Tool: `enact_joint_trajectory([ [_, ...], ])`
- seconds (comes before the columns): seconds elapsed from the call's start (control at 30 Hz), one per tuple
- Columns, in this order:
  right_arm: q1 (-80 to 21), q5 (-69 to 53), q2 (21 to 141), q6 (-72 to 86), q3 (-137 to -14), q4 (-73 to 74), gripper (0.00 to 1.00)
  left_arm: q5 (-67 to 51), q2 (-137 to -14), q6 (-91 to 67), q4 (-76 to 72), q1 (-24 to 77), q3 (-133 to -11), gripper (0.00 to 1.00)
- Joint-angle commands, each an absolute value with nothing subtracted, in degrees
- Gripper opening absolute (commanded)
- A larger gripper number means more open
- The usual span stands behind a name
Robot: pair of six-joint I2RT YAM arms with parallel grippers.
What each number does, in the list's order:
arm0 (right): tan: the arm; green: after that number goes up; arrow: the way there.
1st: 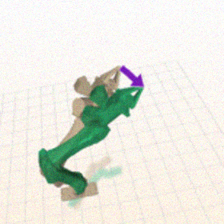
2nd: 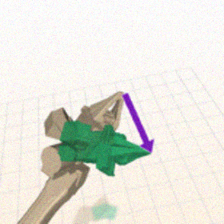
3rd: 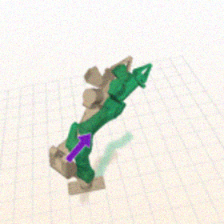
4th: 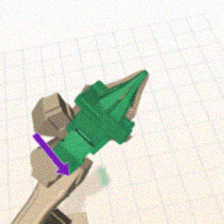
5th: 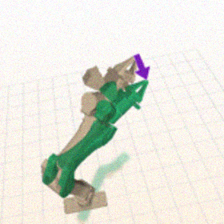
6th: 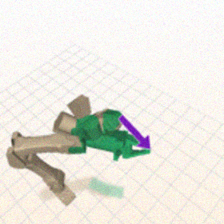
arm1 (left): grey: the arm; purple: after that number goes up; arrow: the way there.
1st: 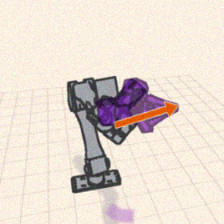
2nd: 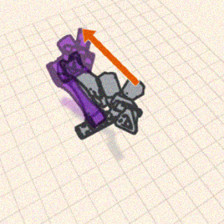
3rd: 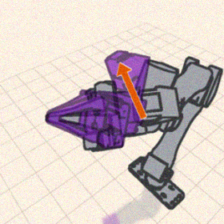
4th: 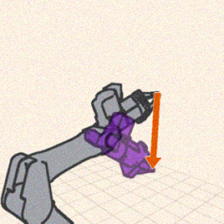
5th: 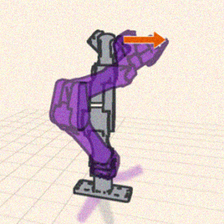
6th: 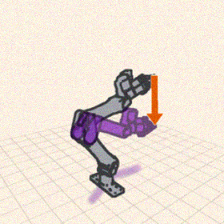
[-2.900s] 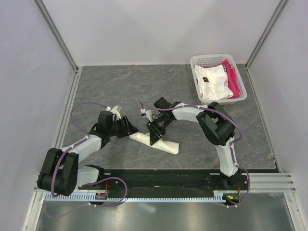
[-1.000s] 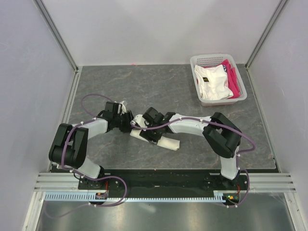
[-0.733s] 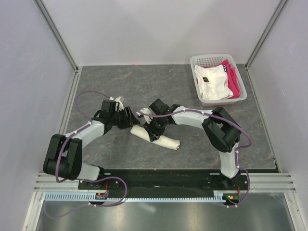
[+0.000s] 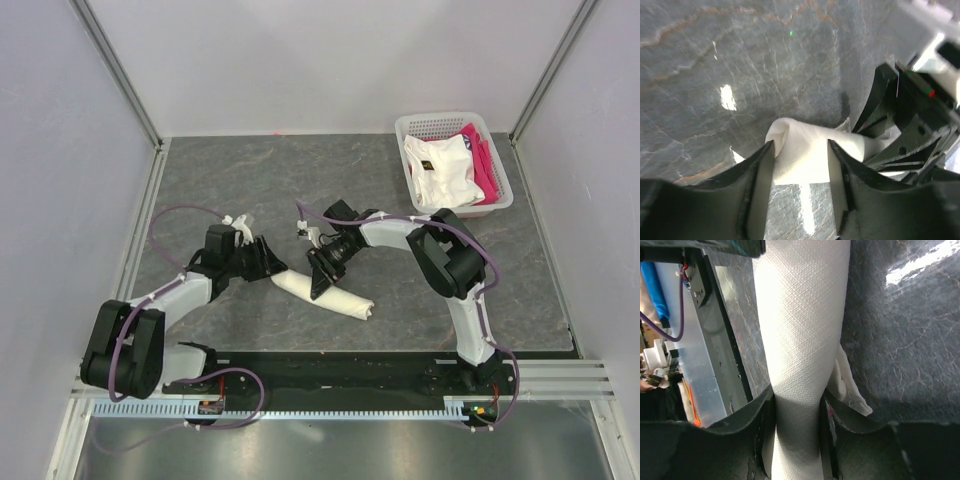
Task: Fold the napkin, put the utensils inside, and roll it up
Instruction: Roll the napkin with the utensil
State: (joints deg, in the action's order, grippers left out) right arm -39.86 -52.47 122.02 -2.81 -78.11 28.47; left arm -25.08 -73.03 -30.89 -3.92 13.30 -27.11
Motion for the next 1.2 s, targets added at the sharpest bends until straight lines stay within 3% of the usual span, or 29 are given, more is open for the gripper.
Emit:
enact_joint_trajectory([
  [0.0,-39.73,-50.18,125.68,-4.39,-78.66,29.71,0.43,-28.56,-75.05,-32.60,-9.66,13.10,-25.14,0.45],
  [0.13,-39.73,-47.21,124.63,-4.40,-79.01,29.44,0.44,-28.74,-77.69,-32.17,-10.03,13.10,-25.57,0.20],
  [0.23,-39.64,-44.66,121.57,-3.78,-78.93,29.00,0.57,-28.56,-79.36,-31.82,-8.97,13.01,-26.80,0.02],
  [0.43,-39.90,-34.40,112.97,-2.64,-77.00,27.16,0.72,-27.42,-79.72,-30.59,-5.46,13.10,-29.09,0.02],
  [0.67,-47.01,-12.60,102.40,-5.09,-69.27,18.65,0.77,-28.03,-82.87,-30.24,-0.36,13.01,-33.39,0.02],
  [0.93,-54.83,-3.17,101.77,-8.70,-65.92,16.70,0.79,-30.32,-86.48,-29.53,4.30,12.83,-37.52,0.02],
  [1.17,-55.55,1.05,103.88,-10.54,-66.27,16.44,0.79,-31.38,-87.28,-29.00,5.01,12.74,-38.58,0.02],
])
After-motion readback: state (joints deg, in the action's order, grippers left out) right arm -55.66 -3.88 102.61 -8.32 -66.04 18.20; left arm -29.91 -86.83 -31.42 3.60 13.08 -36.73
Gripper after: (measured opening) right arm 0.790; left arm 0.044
